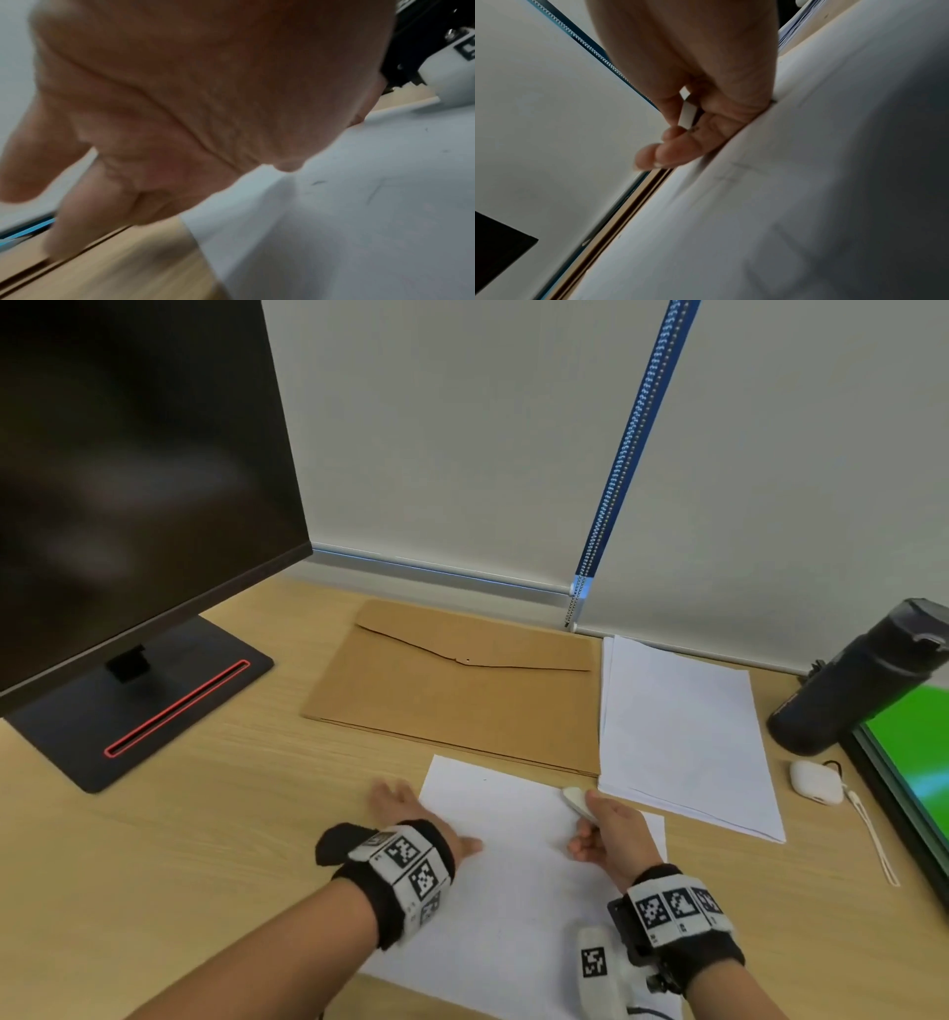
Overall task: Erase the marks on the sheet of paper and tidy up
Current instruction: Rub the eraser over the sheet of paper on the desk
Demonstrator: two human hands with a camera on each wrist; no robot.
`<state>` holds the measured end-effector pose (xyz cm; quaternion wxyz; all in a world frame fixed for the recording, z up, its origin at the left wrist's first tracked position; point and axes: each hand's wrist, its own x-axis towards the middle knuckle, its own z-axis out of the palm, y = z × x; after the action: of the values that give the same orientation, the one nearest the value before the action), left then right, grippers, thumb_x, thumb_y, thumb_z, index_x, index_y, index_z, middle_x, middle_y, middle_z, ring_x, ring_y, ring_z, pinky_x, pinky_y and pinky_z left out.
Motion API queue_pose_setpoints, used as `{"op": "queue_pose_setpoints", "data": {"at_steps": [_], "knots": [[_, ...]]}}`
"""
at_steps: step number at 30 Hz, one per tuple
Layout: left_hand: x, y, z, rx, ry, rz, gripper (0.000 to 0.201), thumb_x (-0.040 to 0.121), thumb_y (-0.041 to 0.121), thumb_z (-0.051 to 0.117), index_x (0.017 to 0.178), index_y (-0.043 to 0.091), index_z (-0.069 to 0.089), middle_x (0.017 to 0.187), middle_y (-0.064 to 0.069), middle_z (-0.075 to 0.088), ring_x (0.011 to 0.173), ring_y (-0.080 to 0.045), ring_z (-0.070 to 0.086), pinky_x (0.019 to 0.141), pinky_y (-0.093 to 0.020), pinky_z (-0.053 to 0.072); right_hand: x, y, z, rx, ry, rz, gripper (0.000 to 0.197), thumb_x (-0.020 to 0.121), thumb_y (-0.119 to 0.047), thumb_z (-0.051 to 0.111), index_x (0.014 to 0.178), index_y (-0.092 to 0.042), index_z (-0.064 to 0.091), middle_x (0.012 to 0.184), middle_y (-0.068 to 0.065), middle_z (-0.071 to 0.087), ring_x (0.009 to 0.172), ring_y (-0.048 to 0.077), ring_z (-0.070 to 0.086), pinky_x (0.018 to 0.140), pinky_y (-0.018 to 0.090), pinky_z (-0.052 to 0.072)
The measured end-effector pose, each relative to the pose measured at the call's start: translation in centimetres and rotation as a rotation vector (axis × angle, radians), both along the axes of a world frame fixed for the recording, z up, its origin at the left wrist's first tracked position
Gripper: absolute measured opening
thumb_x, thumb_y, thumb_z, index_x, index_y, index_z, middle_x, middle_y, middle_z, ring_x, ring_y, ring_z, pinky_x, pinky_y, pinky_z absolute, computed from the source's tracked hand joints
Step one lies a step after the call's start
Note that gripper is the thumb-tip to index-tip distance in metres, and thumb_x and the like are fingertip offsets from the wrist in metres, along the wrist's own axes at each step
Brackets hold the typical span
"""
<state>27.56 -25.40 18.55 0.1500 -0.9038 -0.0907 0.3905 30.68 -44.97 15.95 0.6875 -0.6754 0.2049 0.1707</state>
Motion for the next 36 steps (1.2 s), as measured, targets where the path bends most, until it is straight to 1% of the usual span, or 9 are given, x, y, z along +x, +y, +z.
{"op": "queue_pose_setpoints", "data": {"at_steps": [3,8,10,16,19,23,27,31,36], "knots": [[-0.3,-0.2,0.6,0.027,-0.099,-0.002,0.106,0.083,0.078,0.006,0.146,-0.005,-0.012,0.153,-0.026,-0.014,0.143,-0.040,-0.010,0.113,-0.055,-0.005,0.1,-0.1,0.0,0.003,-0.001,0.007,0.025,0.099,-0.019,0.040,0.081,-0.007,0.052,0.055,0.009,0.046,0.031,0.014,0.051,0.035,0.020,0.046],[-0.3,-3.6,-0.7,-0.538,-0.174,-0.409,0.074,0.096,0.060,0.015,0.149,0.020,-0.017,0.155,0.001,-0.027,0.143,-0.021,-0.024,0.114,-0.046,-0.013,0.1,0.0,0.1,-0.026,-0.001,0.040,0.027,0.099,-0.018,0.039,0.079,-0.004,0.052,0.057,0.011,0.046,0.031,0.014,0.051,0.035,0.021,0.046],[0.0,-3.9,-1.4,-0.595,-0.156,-0.398,0.072,0.097,0.058,0.015,0.149,0.021,-0.017,0.154,0.003,-0.027,0.144,-0.019,-0.022,0.115,-0.043,-0.011,0.1,0.0,0.1,-0.034,-0.003,0.046,0.028,0.099,-0.019,0.039,0.079,-0.004,0.052,0.057,0.011,0.046,0.032,0.014,0.051,0.036,0.021,0.046],[0.3,0.1,-0.1,-0.025,-0.021,0.056,0.096,0.087,0.075,0.009,0.151,0.004,-0.001,0.157,-0.023,-0.004,0.145,-0.036,0.001,0.117,-0.050,0.002,0.2,0.0,0.0,-0.013,0.008,0.032,0.025,0.099,-0.018,0.040,0.083,-0.004,0.051,0.056,0.010,0.044,0.030,0.014,0.051,0.034,0.021,0.046],[-0.3,1.3,0.6,0.109,-0.078,0.051,0.103,0.084,0.077,0.004,0.148,-0.003,-0.004,0.155,-0.027,-0.007,0.144,-0.041,-0.003,0.115,-0.054,-0.002,0.3,0.0,0.0,-0.009,0.006,0.029,0.023,0.099,-0.018,0.040,0.084,-0.004,0.052,0.056,0.010,0.043,0.029,0.015,0.051,0.033,0.020,0.046],[-1.2,0.2,-1.1,-0.284,-0.214,-0.307,0.085,0.088,0.069,0.005,0.148,0.014,-0.020,0.151,-0.003,-0.031,0.143,-0.027,-0.021,0.113,-0.053,-0.010,0.3,0.0,-0.2,-0.011,0.004,0.035,0.021,0.099,-0.018,0.040,0.088,-0.004,0.052,0.055,0.010,0.043,0.028,0.014,0.051,0.032,0.019,0.045],[-3.0,-3.5,-2.6,-0.610,-0.092,-0.551,0.101,0.059,0.072,-0.016,0.148,0.026,-0.018,0.144,0.011,-0.035,0.142,-0.018,-0.025,0.112,-0.044,-0.017,0.3,0.0,-0.4,-0.012,-0.005,0.035,0.021,0.099,-0.018,0.040,0.092,-0.002,0.052,0.057,0.011,0.044,0.029,0.014,0.052,0.032,0.019,0.045],[-3.0,-1.4,-2.4,-0.508,-0.095,-0.386,0.083,0.083,0.070,-0.003,0.147,0.020,-0.023,0.141,0.008,-0.038,0.143,-0.018,-0.022,0.115,-0.045,-0.012,0.3,0.0,-0.3,0.003,0.000,0.033,0.022,0.099,-0.017,0.040,0.087,-0.005,0.051,0.058,0.012,0.043,0.029,0.014,0.052,0.031,0.020,0.045],[-2.2,3.4,0.9,0.067,-0.092,0.042,0.102,0.084,0.076,0.003,0.146,-0.003,-0.014,0.155,-0.022,-0.016,0.145,-0.035,-0.009,0.116,-0.049,-0.004,0.2,0.0,-0.3,0.017,0.000,0.036,0.022,0.099,-0.018,0.040,0.086,-0.006,0.051,0.058,0.012,0.043,0.029,0.015,0.052,0.033,0.021,0.047]]}}
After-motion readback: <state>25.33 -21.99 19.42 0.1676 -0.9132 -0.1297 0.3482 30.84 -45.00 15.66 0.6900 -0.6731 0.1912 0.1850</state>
